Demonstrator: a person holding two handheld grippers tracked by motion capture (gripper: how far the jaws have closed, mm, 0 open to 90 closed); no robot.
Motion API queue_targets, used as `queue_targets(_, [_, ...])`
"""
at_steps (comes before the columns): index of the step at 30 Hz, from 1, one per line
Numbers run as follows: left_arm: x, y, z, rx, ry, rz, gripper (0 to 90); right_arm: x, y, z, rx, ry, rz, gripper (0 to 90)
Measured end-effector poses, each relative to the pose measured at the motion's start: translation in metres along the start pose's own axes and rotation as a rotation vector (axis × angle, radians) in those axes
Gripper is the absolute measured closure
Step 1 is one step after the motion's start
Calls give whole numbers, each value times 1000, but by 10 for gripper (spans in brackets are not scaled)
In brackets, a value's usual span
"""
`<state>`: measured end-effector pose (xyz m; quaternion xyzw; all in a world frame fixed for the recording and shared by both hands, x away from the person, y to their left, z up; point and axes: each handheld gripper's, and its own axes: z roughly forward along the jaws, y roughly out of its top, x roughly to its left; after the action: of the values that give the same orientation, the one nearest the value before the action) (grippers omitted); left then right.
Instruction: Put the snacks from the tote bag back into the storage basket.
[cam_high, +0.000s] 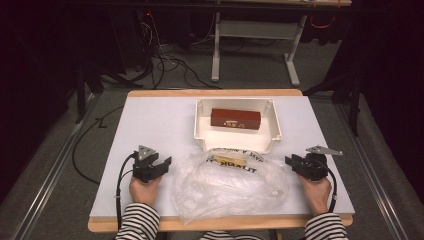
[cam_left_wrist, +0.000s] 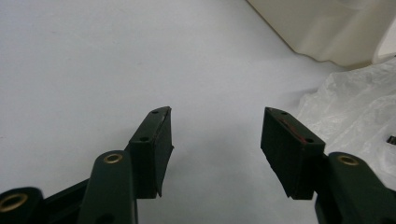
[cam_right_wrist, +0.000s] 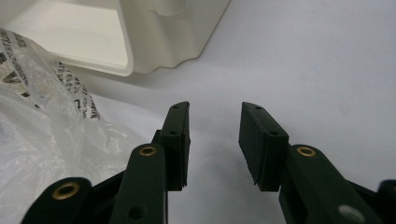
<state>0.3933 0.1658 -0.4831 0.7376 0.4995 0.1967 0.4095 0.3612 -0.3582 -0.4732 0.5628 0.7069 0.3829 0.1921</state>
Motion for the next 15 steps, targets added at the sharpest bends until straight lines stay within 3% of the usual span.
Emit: queue_targets(15, [-7,-2,2,-8,27,41,426,2,-5,3,-17,-11,-1,601])
